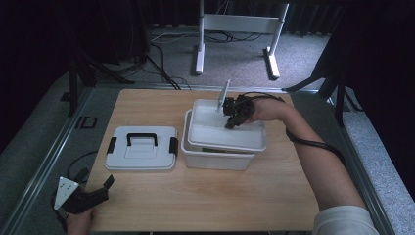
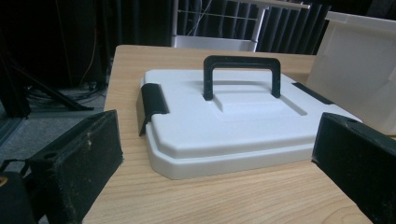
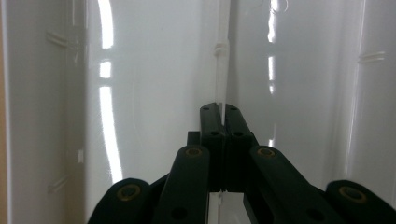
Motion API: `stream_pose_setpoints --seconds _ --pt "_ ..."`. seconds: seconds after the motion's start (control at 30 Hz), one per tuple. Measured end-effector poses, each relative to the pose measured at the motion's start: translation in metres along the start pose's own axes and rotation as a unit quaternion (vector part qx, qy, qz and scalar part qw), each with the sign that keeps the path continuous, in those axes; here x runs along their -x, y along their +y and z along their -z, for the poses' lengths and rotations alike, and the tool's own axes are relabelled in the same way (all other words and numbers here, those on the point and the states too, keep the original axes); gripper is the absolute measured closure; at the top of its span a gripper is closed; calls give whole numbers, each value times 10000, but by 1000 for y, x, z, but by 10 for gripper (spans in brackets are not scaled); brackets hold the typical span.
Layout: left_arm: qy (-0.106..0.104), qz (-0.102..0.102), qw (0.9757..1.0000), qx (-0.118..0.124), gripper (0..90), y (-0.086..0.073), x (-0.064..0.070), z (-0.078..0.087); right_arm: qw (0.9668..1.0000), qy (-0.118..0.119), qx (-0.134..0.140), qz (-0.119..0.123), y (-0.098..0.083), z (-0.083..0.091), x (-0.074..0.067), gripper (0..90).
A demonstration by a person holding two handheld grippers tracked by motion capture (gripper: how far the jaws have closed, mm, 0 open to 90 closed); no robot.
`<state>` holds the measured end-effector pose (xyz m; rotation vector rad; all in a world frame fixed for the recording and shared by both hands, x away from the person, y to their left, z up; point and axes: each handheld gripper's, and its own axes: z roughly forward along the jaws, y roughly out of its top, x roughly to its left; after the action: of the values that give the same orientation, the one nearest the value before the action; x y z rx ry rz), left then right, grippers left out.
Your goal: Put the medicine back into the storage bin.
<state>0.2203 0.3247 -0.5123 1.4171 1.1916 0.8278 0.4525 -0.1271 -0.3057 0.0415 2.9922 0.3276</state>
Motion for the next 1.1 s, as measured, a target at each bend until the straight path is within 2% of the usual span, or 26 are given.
stream_pose_setpoints --seconds 0.2,0.43,0.7,0.87,0.9,1.1 --pt "-8 -5 10000 1 15 0 0 0 10000 38 19 -60 -1 -14 5 890" --pt "-8 -13 10000 -3 15 0 0 0 9999 91 75 -21 4 -23 6 890" --pt "-20 -11 10000 -8 15 0 0 0 9999 93 -9 83 13 -34 7 890" --pt "-29 -12 10000 -10 15 0 0 0 9999 127 -44 69 14 -37 6 890" --pt "-25 -23 10000 -14 15 0 0 0 9998 155 -121 58 14 -42 4 890" --pt "-19 -28 10000 -14 15 0 0 0 9998 196 -92 23 12 -48 5 889"
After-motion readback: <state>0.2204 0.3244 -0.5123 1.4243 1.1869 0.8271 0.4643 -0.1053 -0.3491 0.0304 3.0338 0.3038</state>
